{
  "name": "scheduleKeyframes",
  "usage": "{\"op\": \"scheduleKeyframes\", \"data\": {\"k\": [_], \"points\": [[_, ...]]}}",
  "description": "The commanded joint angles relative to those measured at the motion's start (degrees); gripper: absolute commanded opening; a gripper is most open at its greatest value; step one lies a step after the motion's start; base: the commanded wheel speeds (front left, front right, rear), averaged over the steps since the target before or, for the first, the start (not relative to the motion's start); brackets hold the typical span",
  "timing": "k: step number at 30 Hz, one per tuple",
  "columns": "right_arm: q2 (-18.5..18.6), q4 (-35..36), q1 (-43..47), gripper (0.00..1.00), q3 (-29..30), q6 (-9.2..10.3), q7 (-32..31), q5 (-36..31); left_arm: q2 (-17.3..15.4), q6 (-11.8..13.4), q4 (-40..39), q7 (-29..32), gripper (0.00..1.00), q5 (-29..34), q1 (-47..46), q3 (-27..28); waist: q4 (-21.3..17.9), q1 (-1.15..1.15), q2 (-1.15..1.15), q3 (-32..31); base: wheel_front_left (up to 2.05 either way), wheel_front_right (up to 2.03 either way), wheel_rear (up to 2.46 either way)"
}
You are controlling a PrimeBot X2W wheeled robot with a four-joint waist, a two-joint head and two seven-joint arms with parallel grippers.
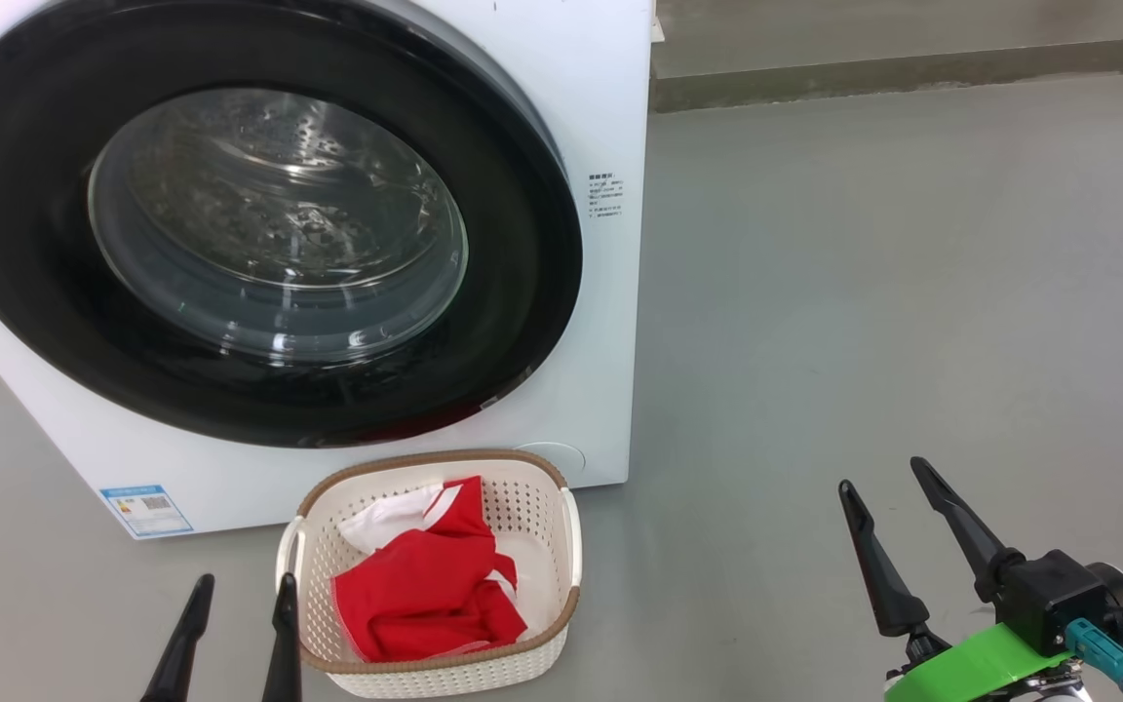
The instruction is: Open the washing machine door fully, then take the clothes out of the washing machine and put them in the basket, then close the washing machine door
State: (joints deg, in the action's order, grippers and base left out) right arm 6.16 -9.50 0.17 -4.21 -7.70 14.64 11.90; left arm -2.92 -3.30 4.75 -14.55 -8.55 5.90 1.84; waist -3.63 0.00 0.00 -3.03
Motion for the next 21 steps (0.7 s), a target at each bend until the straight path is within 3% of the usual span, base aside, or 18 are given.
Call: {"op": "scheduleKeyframes", "data": {"k": [1, 16, 17, 21], "points": [[0.3, 1.6, -0.6, 1.00, -0.9, 0.21, 0.4, -0.8, -0.5, 0.5, -1.8, -0.4, 1.00, 0.3, -1.1, 2.0, 0.0, 0.00, 0.00, 0.0, 0.00, 0.00, 0.00], [-0.3, 1.4, -0.7, 1.00, -0.9, 0.21, 0.4, -0.5, -0.4, 1.2, -1.6, -0.4, 1.00, 1.1, -0.7, 2.3, 0.0, 0.00, 0.00, 0.1, 0.00, 0.00, 0.00], [-0.8, -0.1, 0.0, 0.00, 0.0, 0.00, 0.0, 0.0, 0.1, 1.0, -0.1, 0.0, 0.00, 0.7, 0.0, 0.2, 0.0, 0.00, 0.00, 0.1, 0.00, 0.00, 0.00], [-1.4, -3.1, 1.4, 0.00, -0.4, -0.01, -0.1, 0.1, 0.8, 1.0, 3.0, 0.5, 0.00, 0.5, 0.2, -0.2, 0.0, 0.00, 0.00, 0.1, 0.00, 0.00, 0.00]]}}
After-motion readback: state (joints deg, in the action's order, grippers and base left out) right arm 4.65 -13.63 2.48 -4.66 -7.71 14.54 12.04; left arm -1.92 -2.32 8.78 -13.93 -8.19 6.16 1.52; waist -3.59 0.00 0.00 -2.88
